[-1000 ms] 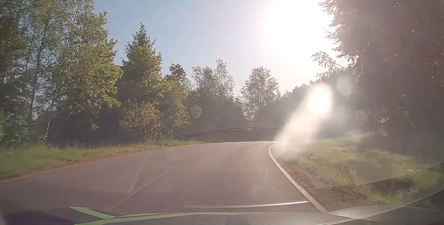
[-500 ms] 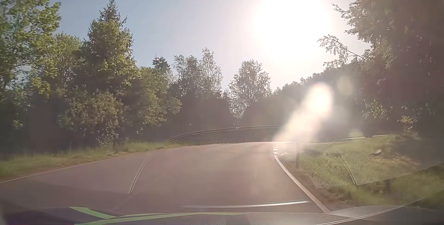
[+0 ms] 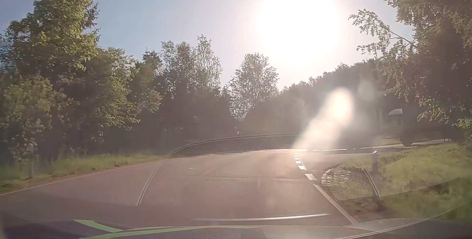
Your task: Follow the waypoints while adhering to traffic rules and regulations
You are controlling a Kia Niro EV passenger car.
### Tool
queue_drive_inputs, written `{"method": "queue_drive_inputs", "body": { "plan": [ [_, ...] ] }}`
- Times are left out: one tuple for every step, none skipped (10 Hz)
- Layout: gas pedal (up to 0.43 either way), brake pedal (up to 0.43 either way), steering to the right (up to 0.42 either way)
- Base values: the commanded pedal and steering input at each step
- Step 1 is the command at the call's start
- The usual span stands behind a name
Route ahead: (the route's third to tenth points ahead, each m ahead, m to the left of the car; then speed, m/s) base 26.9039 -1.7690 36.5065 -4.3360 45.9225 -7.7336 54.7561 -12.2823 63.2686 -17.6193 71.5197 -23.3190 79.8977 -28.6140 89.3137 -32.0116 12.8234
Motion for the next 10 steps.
{"method": "queue_drive_inputs", "body": {
  "plan": [
    [0.098, 0.0, 0.035],
    [0.098, 0.0, 0.035],
    [0.098, 0.0, 0.035],
    [0.098, 0.0, 0.035],
    [0.098, 0.0, 0.035],
    [0.098, 0.0, 0.035],
    [0.098, 0.0, 0.036],
    [0.098, 0.0, 0.037],
    [0.098, 0.0, 0.039],
    [0.098, 0.0, 0.039]
  ]
}}
